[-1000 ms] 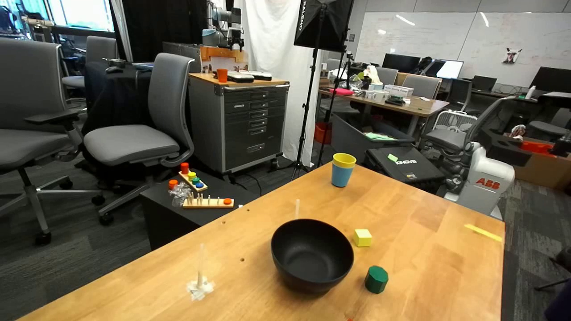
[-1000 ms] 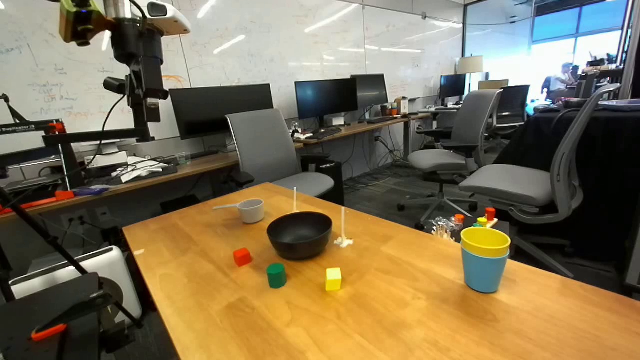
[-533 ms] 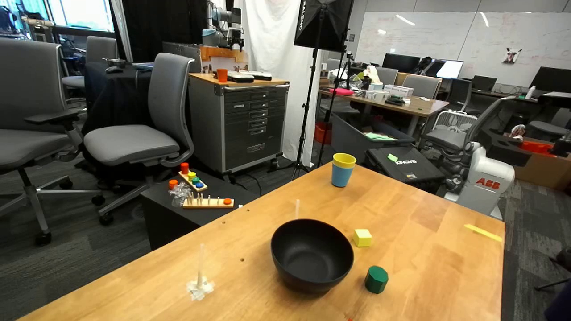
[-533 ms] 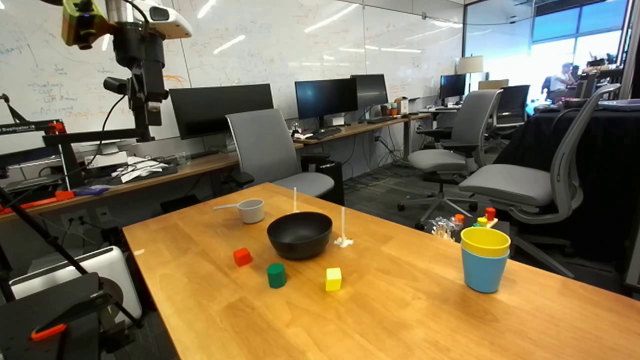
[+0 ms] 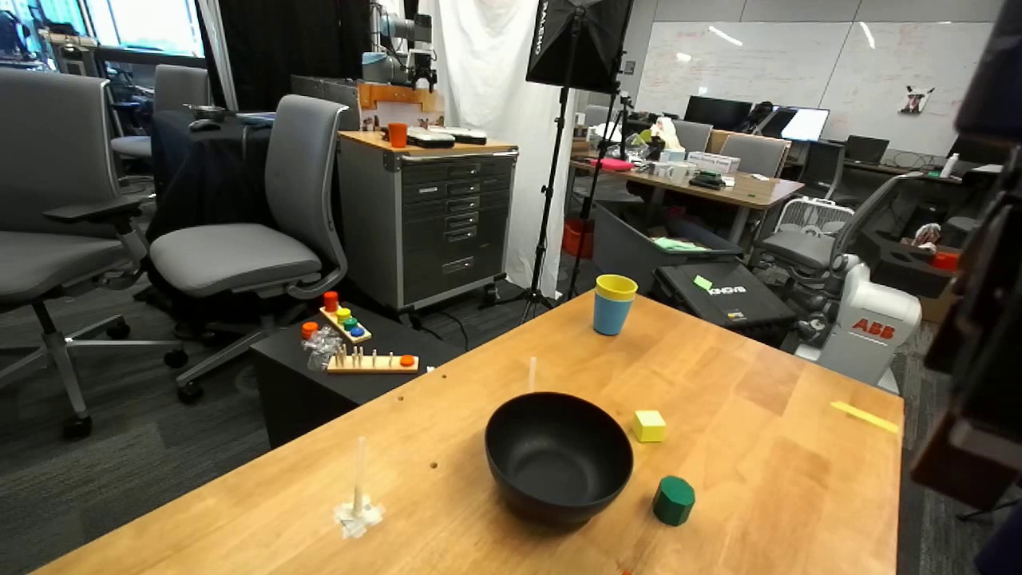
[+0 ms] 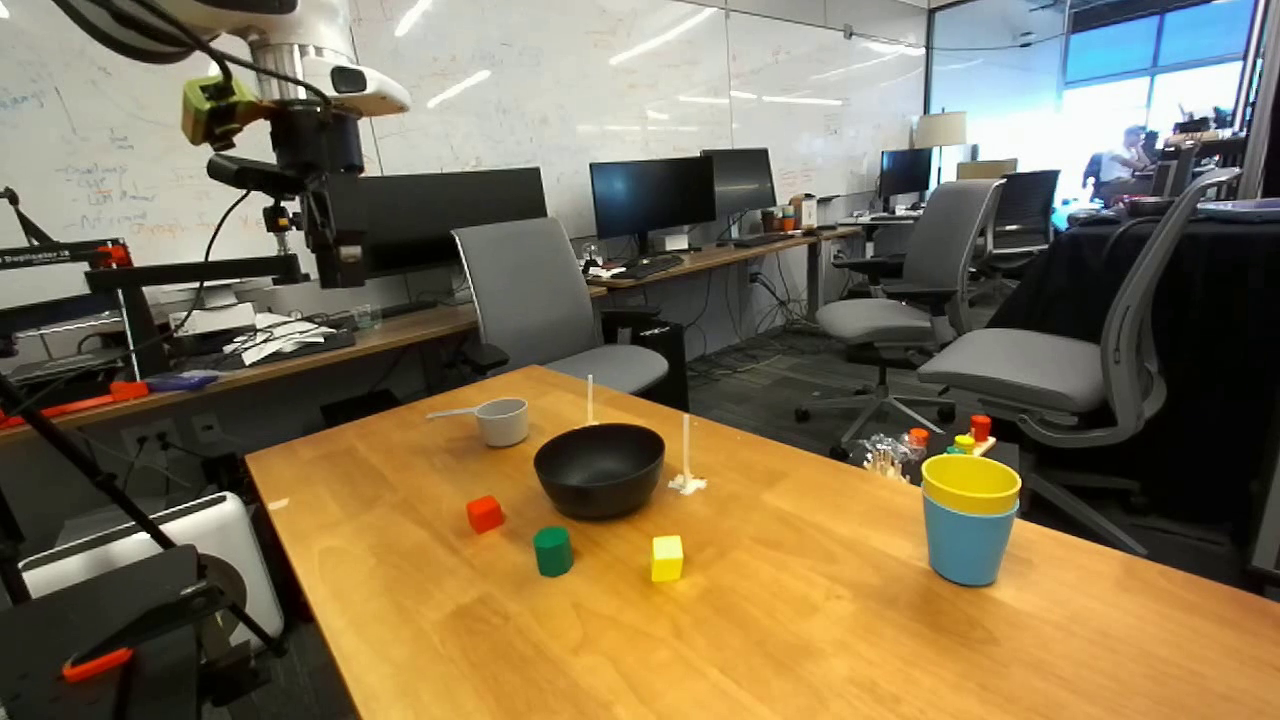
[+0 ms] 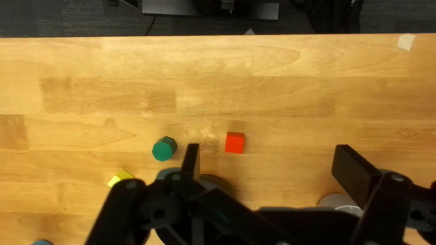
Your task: Pick up all the block toys from the table and put them in the bowl
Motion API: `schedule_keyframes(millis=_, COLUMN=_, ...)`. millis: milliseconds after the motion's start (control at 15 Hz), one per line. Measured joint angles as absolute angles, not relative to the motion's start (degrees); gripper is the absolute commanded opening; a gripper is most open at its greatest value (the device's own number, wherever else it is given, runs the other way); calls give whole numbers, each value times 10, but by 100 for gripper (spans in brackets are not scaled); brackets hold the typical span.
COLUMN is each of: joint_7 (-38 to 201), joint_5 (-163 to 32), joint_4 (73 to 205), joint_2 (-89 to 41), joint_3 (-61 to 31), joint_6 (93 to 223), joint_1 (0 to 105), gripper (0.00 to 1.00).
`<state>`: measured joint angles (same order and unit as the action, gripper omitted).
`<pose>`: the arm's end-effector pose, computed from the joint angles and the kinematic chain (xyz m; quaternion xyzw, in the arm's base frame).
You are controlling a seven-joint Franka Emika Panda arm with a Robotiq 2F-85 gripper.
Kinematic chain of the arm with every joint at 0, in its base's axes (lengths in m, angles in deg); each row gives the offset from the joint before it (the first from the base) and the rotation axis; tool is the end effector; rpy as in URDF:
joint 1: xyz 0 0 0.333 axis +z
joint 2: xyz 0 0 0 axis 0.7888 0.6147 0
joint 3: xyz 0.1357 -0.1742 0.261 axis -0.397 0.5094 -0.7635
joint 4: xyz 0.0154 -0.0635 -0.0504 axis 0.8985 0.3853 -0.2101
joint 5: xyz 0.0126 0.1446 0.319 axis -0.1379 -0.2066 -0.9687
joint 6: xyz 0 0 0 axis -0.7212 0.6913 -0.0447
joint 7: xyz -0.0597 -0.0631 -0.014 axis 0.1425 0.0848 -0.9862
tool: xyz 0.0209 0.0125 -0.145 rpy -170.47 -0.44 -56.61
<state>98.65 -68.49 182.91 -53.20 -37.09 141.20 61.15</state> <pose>0.3611 0.1882 0.4060 0.9971 0.0410 -0.0366 0.0518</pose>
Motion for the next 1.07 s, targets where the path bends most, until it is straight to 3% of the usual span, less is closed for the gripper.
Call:
schedule_keyframes(millis=600, joint_7=1105, joint_5=-661, joint_4=1833, joint_2=-424, joint_3=-372, joint_6=1538, joint_1=615, gripper=100)
schedule_keyframes(millis=1067, joint_7=1134, joint_5=-616, joint_4=1792, joint_2=-339, joint_3=-346, joint_6=1565, joint_1=620, gripper=100)
